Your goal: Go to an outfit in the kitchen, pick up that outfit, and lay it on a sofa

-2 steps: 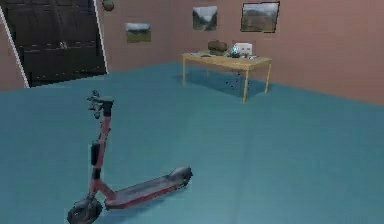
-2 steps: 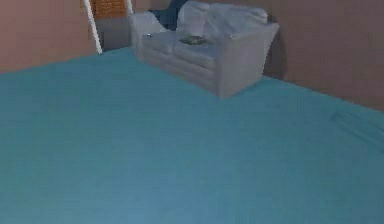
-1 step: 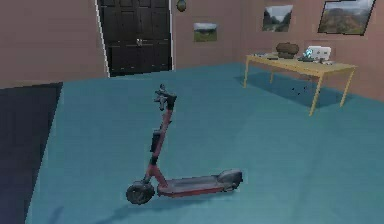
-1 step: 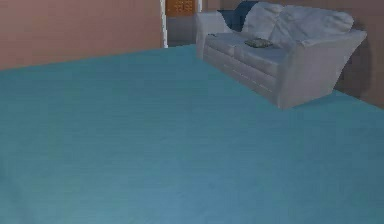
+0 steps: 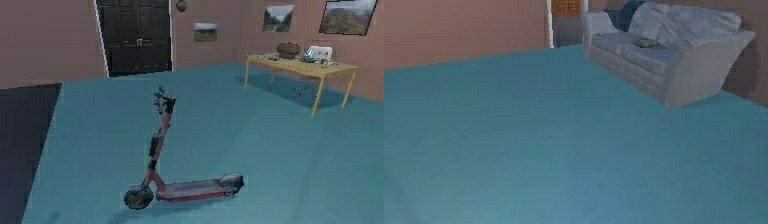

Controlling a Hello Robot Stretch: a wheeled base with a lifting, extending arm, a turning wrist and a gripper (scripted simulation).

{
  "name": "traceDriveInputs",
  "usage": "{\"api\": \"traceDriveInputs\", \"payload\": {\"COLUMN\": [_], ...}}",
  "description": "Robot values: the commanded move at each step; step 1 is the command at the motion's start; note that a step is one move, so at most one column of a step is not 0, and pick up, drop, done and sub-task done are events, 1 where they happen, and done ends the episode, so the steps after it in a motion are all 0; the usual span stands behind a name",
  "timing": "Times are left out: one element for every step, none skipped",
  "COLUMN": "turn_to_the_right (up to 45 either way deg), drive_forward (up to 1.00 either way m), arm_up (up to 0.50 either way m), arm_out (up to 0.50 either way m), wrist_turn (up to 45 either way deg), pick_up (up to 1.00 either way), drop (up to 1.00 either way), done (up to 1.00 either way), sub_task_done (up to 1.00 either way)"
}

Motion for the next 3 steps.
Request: {"api": "traceDriveInputs", "payload": {"turn_to_the_right": [-45.0,-12.0,0.0], "drive_forward": [0.00,0.00,0.55], "arm_up": [0.00,0.00,0.00], "arm_out": [0.00,0.00,0.00], "wrist_turn": [0.0,0.0,0.0], "pick_up": [0.00,0.00,0.00], "drop": [0.00,0.00,0.00], "done": [0.00,0.00,0.00], "sub_task_done": [0.00,0.00,0.00]}}
